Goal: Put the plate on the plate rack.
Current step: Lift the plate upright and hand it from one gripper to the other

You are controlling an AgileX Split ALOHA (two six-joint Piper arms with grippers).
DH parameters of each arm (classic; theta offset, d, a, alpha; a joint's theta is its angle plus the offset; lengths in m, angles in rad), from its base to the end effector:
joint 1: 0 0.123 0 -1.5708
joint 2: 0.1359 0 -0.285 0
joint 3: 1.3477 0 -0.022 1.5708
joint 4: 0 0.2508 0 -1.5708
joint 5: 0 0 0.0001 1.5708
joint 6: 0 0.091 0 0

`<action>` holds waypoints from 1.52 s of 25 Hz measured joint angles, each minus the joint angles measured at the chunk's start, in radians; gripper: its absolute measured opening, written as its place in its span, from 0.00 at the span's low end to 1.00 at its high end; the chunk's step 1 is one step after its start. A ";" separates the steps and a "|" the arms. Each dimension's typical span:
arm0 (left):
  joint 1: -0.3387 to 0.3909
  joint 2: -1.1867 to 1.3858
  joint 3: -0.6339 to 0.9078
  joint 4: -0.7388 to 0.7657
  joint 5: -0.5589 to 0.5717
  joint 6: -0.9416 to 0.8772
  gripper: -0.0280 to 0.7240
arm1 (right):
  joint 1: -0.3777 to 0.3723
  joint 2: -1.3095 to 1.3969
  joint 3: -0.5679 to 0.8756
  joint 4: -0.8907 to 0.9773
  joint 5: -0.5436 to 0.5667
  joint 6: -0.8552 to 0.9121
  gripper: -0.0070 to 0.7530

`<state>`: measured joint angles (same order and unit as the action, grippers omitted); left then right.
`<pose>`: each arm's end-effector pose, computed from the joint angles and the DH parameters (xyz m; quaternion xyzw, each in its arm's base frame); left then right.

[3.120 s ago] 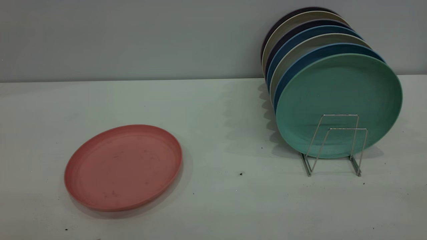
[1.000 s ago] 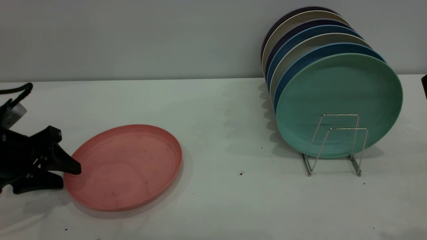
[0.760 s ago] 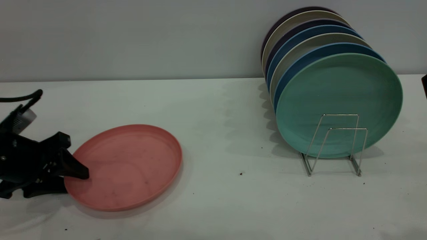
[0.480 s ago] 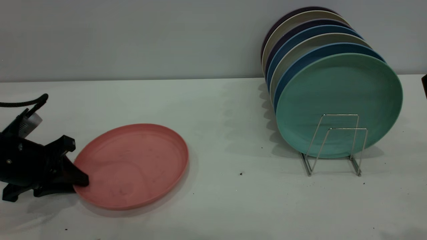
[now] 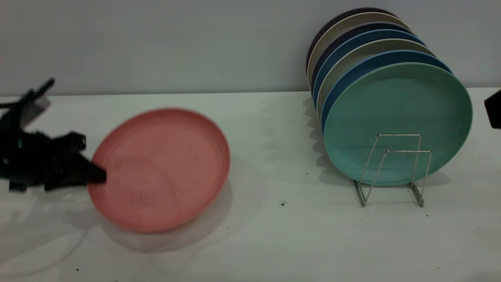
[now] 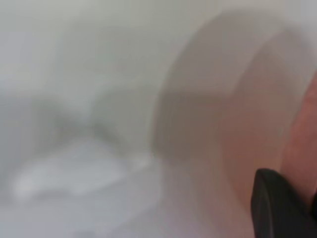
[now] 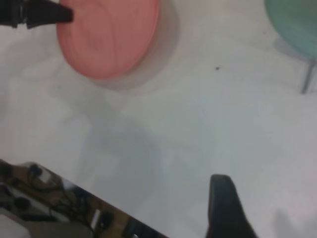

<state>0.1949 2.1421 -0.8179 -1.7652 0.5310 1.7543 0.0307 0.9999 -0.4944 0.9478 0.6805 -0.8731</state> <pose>0.3249 0.0180 0.0387 -0.0543 0.9425 -0.2335 0.2327 0.1675 0.0517 0.2404 -0.1279 0.8996 0.2454 0.3379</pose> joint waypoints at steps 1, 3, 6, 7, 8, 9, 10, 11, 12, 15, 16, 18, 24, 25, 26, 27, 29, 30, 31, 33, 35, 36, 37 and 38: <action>-0.001 -0.016 0.000 0.000 0.011 0.030 0.06 | 0.000 0.001 0.000 0.014 0.001 -0.009 0.62; -0.001 -0.039 0.000 0.002 0.038 0.073 0.06 | 0.000 0.012 0.000 0.057 0.008 -0.045 0.62; -0.008 -0.054 0.000 0.009 0.091 0.110 0.06 | 0.000 0.067 -0.001 0.148 0.025 -0.131 0.62; -0.018 -0.057 0.000 0.013 0.103 0.119 0.06 | 0.000 0.090 -0.001 0.185 0.027 -0.171 0.62; -0.032 -0.059 0.000 0.021 0.107 0.127 0.06 | 0.000 0.121 -0.001 0.219 0.028 -0.207 0.62; -0.046 -0.061 0.000 0.028 0.110 0.136 0.06 | 0.000 0.155 -0.001 0.261 0.027 -0.255 0.62; -0.066 -0.062 0.000 0.035 0.111 0.146 0.06 | 0.000 0.185 -0.001 0.304 0.025 -0.305 0.62; -0.087 -0.062 0.000 0.037 0.114 0.152 0.06 | 0.000 0.224 -0.002 0.348 0.025 -0.348 0.62; -0.109 -0.062 0.000 0.038 0.117 0.156 0.06 | 0.000 0.264 -0.003 0.383 0.024 -0.401 0.62; -0.166 -0.062 0.000 0.041 0.120 0.170 0.06 | 0.000 0.381 -0.007 0.503 0.019 -0.550 0.62; -0.180 -0.062 0.000 0.041 0.123 0.172 0.06 | 0.000 0.422 -0.007 0.544 0.019 -0.600 0.62; -0.210 -0.062 0.000 0.041 0.129 0.178 0.06 | 0.000 0.495 -0.008 0.624 0.026 -0.689 0.62; -0.270 -0.062 -0.007 0.017 0.136 0.182 0.06 | 0.000 0.676 -0.013 0.780 0.087 -0.872 0.62; -0.281 -0.062 -0.007 0.015 0.139 0.182 0.06 | 0.000 0.694 -0.014 0.797 0.095 -0.892 0.62; -0.292 -0.062 -0.007 0.012 0.140 0.182 0.06 | 0.000 0.713 -0.017 0.807 0.103 -0.905 0.62; -0.302 -0.062 -0.007 0.013 0.140 0.182 0.06 | 0.000 0.730 -0.019 0.816 0.106 -0.916 0.62; -0.327 -0.062 -0.007 0.013 0.137 0.181 0.06 | 0.000 0.755 -0.029 0.822 0.115 -0.923 0.62; -0.338 -0.062 -0.007 0.013 0.135 0.180 0.06 | 0.000 0.765 -0.035 0.823 0.123 -0.926 0.62; -0.345 -0.062 -0.007 0.013 0.133 0.177 0.06 | 0.000 0.773 -0.039 0.823 0.132 -0.927 0.62; -0.353 -0.062 -0.007 0.013 0.132 0.168 0.06 | 0.000 0.780 -0.048 0.824 0.146 -0.930 0.62; -0.356 -0.062 -0.012 0.013 0.131 0.160 0.06 | 0.000 0.782 -0.048 0.826 0.150 -0.932 0.62; -0.356 -0.062 -0.017 0.013 0.129 0.152 0.06 | 0.000 0.782 -0.048 0.826 0.150 -0.932 0.62; -0.358 -0.062 -0.022 0.013 0.130 0.143 0.06 | 0.000 0.782 -0.048 0.826 0.151 -0.932 0.62; -0.359 -0.062 -0.030 0.013 0.130 0.136 0.06 | 0.000 0.782 -0.048 0.826 0.151 -0.932 0.62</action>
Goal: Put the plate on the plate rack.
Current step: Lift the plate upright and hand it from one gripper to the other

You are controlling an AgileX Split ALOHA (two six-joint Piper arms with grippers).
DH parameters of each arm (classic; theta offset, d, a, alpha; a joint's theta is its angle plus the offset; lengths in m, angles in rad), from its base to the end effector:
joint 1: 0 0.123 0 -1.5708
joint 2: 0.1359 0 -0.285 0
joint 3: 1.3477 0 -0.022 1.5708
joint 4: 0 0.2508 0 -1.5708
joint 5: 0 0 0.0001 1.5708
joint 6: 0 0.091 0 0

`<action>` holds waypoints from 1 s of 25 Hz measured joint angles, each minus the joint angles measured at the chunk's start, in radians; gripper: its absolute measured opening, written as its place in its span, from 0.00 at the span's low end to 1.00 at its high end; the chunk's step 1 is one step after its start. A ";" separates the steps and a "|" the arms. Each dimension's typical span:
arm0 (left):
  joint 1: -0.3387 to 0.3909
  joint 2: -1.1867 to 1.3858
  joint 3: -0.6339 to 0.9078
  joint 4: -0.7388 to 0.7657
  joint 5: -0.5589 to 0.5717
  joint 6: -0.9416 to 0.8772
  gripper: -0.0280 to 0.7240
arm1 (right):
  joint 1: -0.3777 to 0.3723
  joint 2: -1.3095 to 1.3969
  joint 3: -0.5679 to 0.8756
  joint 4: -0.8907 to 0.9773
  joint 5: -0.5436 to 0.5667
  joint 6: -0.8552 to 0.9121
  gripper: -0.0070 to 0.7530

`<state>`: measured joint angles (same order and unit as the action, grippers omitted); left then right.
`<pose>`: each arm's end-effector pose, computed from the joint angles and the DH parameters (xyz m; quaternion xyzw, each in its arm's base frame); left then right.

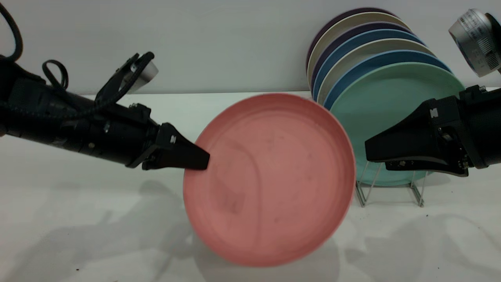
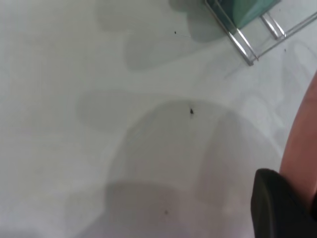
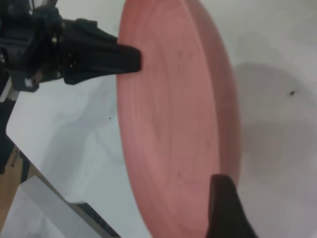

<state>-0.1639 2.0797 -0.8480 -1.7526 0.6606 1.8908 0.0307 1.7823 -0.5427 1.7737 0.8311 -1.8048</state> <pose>0.3205 -0.1087 0.0703 0.2040 0.8916 -0.3150 0.2534 0.2542 0.0737 0.1203 -0.1092 0.8751 0.3867 0.2697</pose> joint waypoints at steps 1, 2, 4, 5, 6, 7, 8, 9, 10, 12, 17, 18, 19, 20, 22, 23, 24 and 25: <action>-0.001 0.000 -0.009 0.000 0.000 -0.007 0.06 | 0.000 0.000 0.000 0.000 0.000 0.000 0.62; -0.007 0.000 -0.017 0.000 0.000 -0.014 0.06 | 0.000 0.000 0.000 0.000 0.001 0.000 0.62; -0.023 0.000 -0.035 -0.001 -0.005 -0.021 0.06 | 0.000 0.000 0.000 0.000 0.005 0.000 0.62; -0.035 0.000 -0.043 -0.001 -0.007 -0.025 0.06 | 0.000 0.000 0.000 0.000 0.006 0.000 0.62; -0.048 0.000 -0.049 -0.001 -0.013 -0.030 0.06 | 0.001 0.000 0.000 0.000 0.008 0.000 0.62; -0.059 0.000 -0.054 -0.001 -0.018 -0.035 0.06 | 0.005 0.000 0.000 0.000 0.008 0.000 0.62; -0.071 0.000 -0.059 -0.001 -0.021 -0.043 0.06 | 0.011 0.000 0.000 0.000 0.008 0.000 0.62; -0.084 0.000 -0.063 -0.001 -0.025 -0.050 0.06 | 0.018 0.000 0.000 0.000 0.008 0.000 0.62; -0.097 0.000 -0.067 -0.001 -0.026 -0.055 0.06 | 0.026 0.000 0.000 0.000 0.004 0.000 0.62; -0.118 0.000 -0.075 -0.001 -0.021 -0.069 0.06 | 0.039 0.000 0.000 0.000 -0.007 0.000 0.62; -0.168 0.000 -0.090 -0.001 0.057 -0.100 0.06 | 0.049 0.000 0.000 -0.002 -0.014 0.000 0.54; -0.170 0.000 -0.090 0.004 0.063 -0.100 0.06 | 0.049 0.000 0.000 -0.002 -0.015 0.001 0.50; -0.171 0.000 -0.090 0.010 0.067 -0.100 0.06 | 0.049 0.000 0.000 -0.002 -0.015 0.001 0.46; -0.172 0.001 -0.090 0.017 0.069 -0.100 0.07 | 0.049 0.000 0.000 -0.003 -0.015 0.000 0.39; -0.170 0.001 -0.090 0.018 0.072 -0.100 0.07 | 0.049 0.000 0.000 -0.009 -0.016 -0.008 0.24; -0.163 0.001 -0.090 0.018 0.080 -0.100 0.07 | 0.048 0.000 0.000 -0.013 -0.025 -0.014 0.20; -0.155 0.000 -0.090 0.020 0.094 -0.101 0.08 | 0.044 0.001 0.000 -0.013 -0.029 -0.026 0.19; -0.147 0.000 -0.090 0.023 0.107 -0.104 0.09 | 0.038 0.001 0.000 -0.013 -0.027 -0.039 0.19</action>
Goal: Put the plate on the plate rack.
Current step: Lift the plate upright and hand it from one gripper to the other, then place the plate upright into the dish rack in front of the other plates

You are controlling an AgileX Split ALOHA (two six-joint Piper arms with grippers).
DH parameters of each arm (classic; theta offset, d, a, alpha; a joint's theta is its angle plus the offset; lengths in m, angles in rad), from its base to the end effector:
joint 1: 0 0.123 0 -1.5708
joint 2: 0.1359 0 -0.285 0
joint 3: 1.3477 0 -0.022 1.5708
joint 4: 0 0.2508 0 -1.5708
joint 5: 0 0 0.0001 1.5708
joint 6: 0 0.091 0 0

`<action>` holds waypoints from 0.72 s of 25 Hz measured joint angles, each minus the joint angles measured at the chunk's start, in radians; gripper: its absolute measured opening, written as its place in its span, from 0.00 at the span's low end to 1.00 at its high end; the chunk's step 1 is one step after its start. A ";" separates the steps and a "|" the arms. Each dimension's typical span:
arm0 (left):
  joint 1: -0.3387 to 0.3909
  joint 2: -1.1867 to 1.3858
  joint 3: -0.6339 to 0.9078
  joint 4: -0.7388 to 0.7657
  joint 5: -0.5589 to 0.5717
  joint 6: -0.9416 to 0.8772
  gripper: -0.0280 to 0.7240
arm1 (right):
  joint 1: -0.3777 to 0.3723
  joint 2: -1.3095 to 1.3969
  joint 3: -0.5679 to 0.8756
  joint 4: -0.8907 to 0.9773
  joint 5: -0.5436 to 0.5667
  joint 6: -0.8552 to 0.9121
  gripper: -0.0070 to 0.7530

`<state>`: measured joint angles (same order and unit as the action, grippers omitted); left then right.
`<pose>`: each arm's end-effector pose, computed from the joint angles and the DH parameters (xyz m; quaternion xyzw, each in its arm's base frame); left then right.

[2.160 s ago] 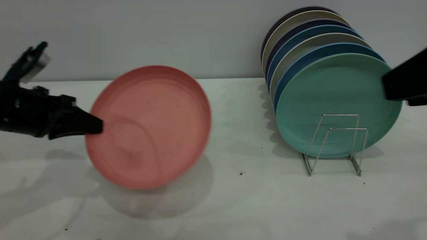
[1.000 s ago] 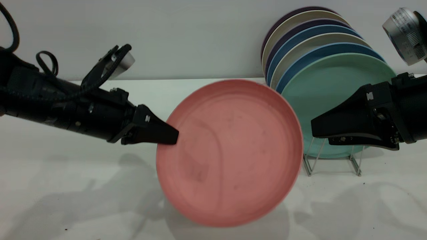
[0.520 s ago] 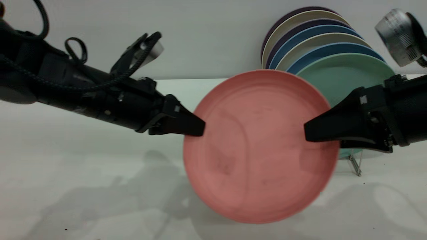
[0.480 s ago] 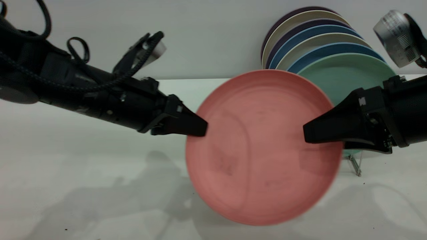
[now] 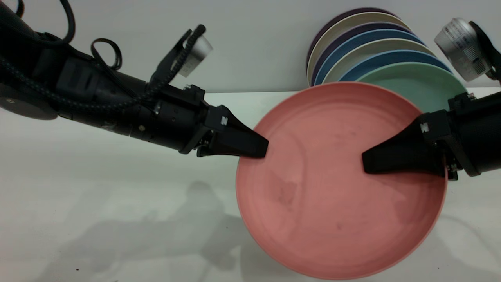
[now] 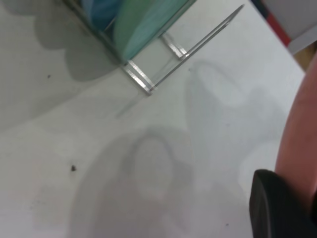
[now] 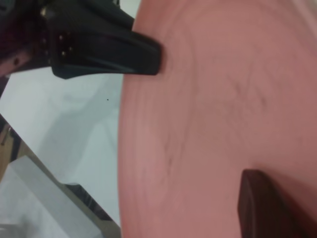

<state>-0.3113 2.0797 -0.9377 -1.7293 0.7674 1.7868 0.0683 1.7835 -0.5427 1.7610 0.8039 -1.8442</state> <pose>0.3189 -0.1682 0.0915 0.2543 0.8493 -0.3917 0.2461 0.2510 0.0817 0.1178 -0.1463 0.8765 0.3739 0.2657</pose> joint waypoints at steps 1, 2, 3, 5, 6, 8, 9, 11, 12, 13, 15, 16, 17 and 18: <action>0.011 0.000 0.000 0.006 0.022 -0.008 0.10 | -0.007 -0.001 0.000 -0.006 0.004 -0.014 0.19; 0.026 0.000 0.000 0.019 0.050 -0.019 0.11 | -0.017 -0.001 -0.002 -0.019 0.011 -0.025 0.18; 0.039 0.000 0.000 0.034 0.079 -0.031 0.13 | -0.030 -0.002 -0.005 -0.037 0.021 -0.041 0.18; 0.085 -0.001 0.000 0.077 0.106 -0.063 0.17 | -0.066 -0.017 -0.010 -0.104 0.009 -0.084 0.18; 0.124 -0.002 0.000 0.087 0.088 -0.082 0.18 | -0.095 -0.029 -0.008 -0.159 -0.024 -0.108 0.18; 0.197 -0.002 -0.003 0.109 0.054 -0.108 0.23 | -0.137 -0.050 -0.008 -0.268 -0.061 -0.165 0.18; 0.231 -0.002 -0.004 0.124 0.044 -0.121 0.25 | -0.146 -0.067 -0.009 -0.307 -0.070 -0.186 0.18; 0.287 -0.002 -0.007 0.140 0.022 -0.153 0.30 | -0.151 -0.105 -0.012 -0.365 -0.108 -0.245 0.18; 0.317 -0.002 -0.007 0.149 0.006 -0.178 0.32 | -0.151 -0.118 -0.016 -0.396 -0.128 -0.278 0.18; 0.344 -0.002 -0.007 0.157 -0.011 -0.206 0.34 | -0.151 -0.133 -0.023 -0.424 -0.151 -0.278 0.18; 0.389 -0.002 -0.007 0.161 -0.042 -0.256 0.37 | -0.151 -0.158 -0.044 -0.491 -0.200 -0.278 0.18; 0.410 -0.002 -0.007 0.166 -0.060 -0.282 0.37 | -0.151 -0.171 -0.059 -0.528 -0.217 -0.278 0.18; 0.428 -0.002 -0.007 0.175 -0.076 -0.307 0.38 | -0.151 -0.183 -0.075 -0.561 -0.228 -0.278 0.18; 0.439 -0.002 -0.007 0.183 -0.090 -0.326 0.38 | -0.151 -0.194 -0.089 -0.602 -0.234 -0.278 0.18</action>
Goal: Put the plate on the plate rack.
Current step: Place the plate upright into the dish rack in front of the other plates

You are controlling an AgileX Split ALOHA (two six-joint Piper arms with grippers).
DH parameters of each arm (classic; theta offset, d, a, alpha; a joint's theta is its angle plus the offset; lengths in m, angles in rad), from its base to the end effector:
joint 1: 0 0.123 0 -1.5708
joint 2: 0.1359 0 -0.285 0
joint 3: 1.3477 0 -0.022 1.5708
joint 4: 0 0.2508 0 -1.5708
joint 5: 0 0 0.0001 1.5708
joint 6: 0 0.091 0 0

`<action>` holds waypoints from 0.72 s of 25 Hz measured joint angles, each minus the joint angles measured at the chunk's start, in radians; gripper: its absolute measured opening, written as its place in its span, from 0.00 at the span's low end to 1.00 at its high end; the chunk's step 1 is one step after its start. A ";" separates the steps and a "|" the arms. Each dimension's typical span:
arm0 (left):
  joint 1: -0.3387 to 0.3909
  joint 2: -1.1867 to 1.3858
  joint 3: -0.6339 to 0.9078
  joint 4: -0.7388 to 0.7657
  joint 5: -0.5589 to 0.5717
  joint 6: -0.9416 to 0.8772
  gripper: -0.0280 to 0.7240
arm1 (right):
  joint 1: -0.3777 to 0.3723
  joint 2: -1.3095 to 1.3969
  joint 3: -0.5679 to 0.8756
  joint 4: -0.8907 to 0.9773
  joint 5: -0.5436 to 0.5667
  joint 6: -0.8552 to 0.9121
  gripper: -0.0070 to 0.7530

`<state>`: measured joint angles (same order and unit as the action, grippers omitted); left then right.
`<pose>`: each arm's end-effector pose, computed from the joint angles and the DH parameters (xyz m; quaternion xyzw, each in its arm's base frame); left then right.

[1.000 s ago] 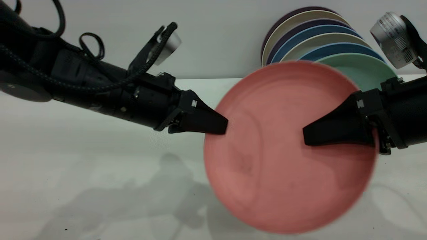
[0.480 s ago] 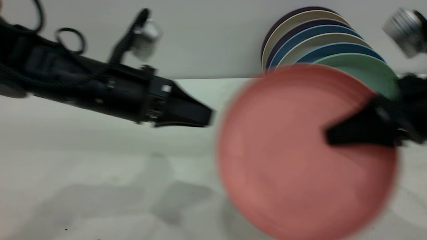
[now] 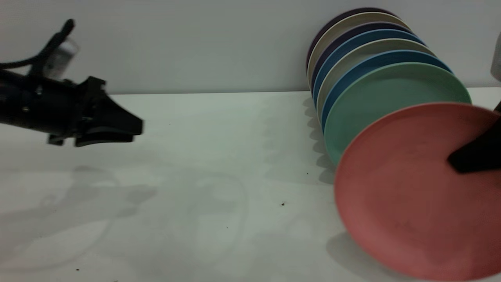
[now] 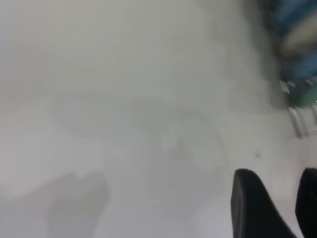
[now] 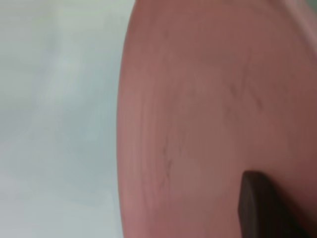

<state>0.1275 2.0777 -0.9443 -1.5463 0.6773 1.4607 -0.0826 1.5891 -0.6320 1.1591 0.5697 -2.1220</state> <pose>0.3542 -0.0122 0.0830 -0.0115 0.9170 -0.3157 0.2434 0.2595 0.0237 0.1559 -0.4805 0.8127 0.0978 0.3147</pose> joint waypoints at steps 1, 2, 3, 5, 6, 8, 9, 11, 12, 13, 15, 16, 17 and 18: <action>0.009 0.000 0.000 0.013 -0.018 -0.023 0.38 | 0.000 -0.008 -0.018 -0.038 -0.001 0.000 0.18; 0.012 0.000 0.000 0.031 -0.040 -0.045 0.38 | 0.000 -0.018 -0.037 -0.066 -0.003 0.000 0.18; 0.013 0.000 0.000 0.049 -0.057 -0.065 0.38 | 0.000 -0.026 -0.057 -0.094 -0.003 0.000 0.18; 0.014 0.000 0.000 0.102 -0.103 -0.114 0.38 | 0.000 -0.038 -0.099 -0.134 -0.001 0.000 0.18; 0.015 0.000 0.000 0.132 -0.123 -0.140 0.38 | 0.000 -0.044 -0.124 -0.147 -0.001 0.000 0.18; 0.016 0.000 0.000 0.182 -0.156 -0.185 0.38 | 0.004 -0.050 -0.171 -0.179 0.004 0.000 0.18; 0.016 0.000 0.000 0.208 -0.168 -0.206 0.38 | 0.009 -0.050 -0.197 -0.194 0.006 0.000 0.18; 0.017 0.000 0.000 0.254 -0.184 -0.246 0.38 | 0.027 -0.050 -0.240 -0.223 0.014 0.000 0.18; 0.017 0.000 0.000 0.280 -0.192 -0.266 0.38 | 0.035 -0.050 -0.261 -0.234 0.019 0.000 0.18; 0.017 0.000 0.000 0.306 -0.200 -0.286 0.38 | 0.045 -0.050 -0.280 -0.239 0.024 0.000 0.18; 0.017 0.000 0.000 0.350 -0.211 -0.319 0.38 | 0.054 -0.050 -0.309 -0.251 0.041 0.000 0.18; 0.017 0.000 0.000 0.371 -0.215 -0.332 0.38 | 0.054 -0.050 -0.324 -0.254 0.050 0.000 0.18; 0.017 0.000 0.000 0.392 -0.221 -0.346 0.38 | 0.054 -0.050 -0.336 -0.256 0.058 0.000 0.18; 0.018 0.000 0.000 0.405 -0.224 -0.356 0.38 | 0.054 -0.050 -0.344 -0.260 0.061 0.000 0.18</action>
<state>0.1451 2.0777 -0.9443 -1.1413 0.4534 1.1042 -0.0282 1.5395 -0.9762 0.8988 0.6303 -2.1220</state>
